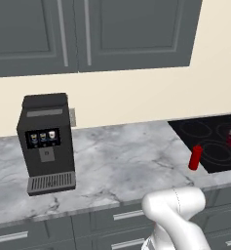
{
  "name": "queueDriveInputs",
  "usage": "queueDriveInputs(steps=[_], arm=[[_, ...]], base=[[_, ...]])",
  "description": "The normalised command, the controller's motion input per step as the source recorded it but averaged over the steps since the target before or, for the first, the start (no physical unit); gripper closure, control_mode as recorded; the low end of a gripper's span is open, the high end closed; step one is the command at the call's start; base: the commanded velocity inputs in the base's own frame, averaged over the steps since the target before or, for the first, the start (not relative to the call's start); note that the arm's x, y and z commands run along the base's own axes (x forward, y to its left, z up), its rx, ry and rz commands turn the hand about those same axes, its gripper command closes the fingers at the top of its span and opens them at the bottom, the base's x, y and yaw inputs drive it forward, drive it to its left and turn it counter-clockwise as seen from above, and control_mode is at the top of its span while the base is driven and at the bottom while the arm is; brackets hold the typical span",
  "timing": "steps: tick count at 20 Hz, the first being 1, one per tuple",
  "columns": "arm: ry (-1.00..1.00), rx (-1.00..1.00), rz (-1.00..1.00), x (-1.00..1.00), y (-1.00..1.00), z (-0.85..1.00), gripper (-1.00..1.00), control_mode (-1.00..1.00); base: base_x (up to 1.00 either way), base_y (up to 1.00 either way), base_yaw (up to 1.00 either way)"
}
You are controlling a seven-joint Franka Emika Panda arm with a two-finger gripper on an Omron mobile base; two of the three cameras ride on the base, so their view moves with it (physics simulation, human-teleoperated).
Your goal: Take 2 condiments from the cabinet and move them on the counter near the stove.Make sure the condiments are lined up with each other, next to each other.
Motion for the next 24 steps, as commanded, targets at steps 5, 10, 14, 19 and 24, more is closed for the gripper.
queueDriveInputs(steps=[5, 10, 14, 19, 24], arm=[[0.00, 0.02, 0.26, 0.03, -0.27, -0.52, 1.00, -1.00], [-0.04, 0.00, 0.19, 0.12, -0.04, -0.68, 1.00, -1.00], [-0.04, 0.00, 0.14, 0.06, -0.04, -0.63, 1.00, -1.00], [0.00, 0.00, 0.02, 0.08, 0.00, -0.41, 1.00, -1.00], [0.00, 0.08, 0.00, 0.19, -0.06, -0.25, 1.00, -1.00]], base=[[0.00, 0.00, 0.00], [0.00, 0.00, 0.00], [0.00, 0.00, 0.00], [0.00, 0.00, 0.00], [0.00, 0.00, 0.00]])
